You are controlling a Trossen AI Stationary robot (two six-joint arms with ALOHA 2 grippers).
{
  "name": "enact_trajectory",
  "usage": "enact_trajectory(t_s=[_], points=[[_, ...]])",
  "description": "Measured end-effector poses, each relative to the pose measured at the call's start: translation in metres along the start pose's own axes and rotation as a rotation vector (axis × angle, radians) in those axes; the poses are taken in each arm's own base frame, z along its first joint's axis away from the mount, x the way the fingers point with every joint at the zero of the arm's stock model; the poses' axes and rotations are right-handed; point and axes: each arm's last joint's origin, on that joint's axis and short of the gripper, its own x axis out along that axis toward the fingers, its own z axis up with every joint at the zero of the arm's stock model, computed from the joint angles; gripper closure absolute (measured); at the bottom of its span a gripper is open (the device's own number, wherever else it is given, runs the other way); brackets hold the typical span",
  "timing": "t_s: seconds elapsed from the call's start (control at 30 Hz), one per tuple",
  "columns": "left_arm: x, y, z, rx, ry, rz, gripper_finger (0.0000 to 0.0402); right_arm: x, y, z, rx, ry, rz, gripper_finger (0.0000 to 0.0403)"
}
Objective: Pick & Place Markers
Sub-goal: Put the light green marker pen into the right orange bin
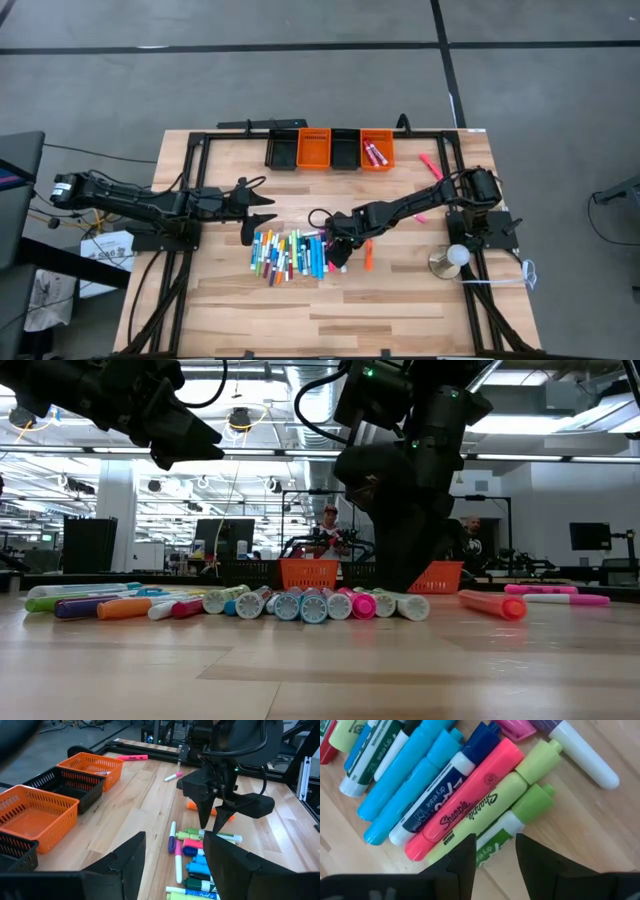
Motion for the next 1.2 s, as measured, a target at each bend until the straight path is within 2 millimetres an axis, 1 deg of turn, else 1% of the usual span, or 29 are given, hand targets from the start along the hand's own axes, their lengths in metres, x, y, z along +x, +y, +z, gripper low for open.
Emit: enact_trajectory(t_s=[0.17, 0.27, 0.33, 0.43, 0.77, 0.93, 1.2], points=[[0.000, 0.000, 0.000, 0.000, 0.000, 0.000, 0.0206, 0.000, 0.000, 0.000, -0.001, 0.000, -0.001, 0.0274], [0.000, 0.000, 0.000, 0.000, 0.000, 0.000, 0.0206, 0.006, -0.001, 0.000, 0.000, 0.014, -0.009, 0.0274], [0.000, 0.000, 0.000, 0.000, 0.000, 0.000, 0.0206, 0.014, -0.002, -0.001, 0.002, 0.039, -0.017, 0.0274], [0.000, 0.000, 0.000, 0.000, 0.000, 0.000, 0.0206, 0.018, -0.003, 0.001, 0.007, 0.062, -0.005, 0.0275], [0.000, 0.000, 0.000, 0.000, 0.000, 0.000, 0.0206, 0.016, -0.004, 0.005, -0.022, 0.069, -0.013, 0.0276], [0.000, 0.000, 0.000, 0.000, 0.000, 0.000, 0.0206, 0.016, -0.005, 0.004, -0.036, 0.071, -0.016, 0.0291], [0.000, 0.000, 0.000, 0.000, 0.000, 0.000, 0.0206, 0.012, -0.005, 0.003, -0.069, 0.087, -0.009, 0.0328]])
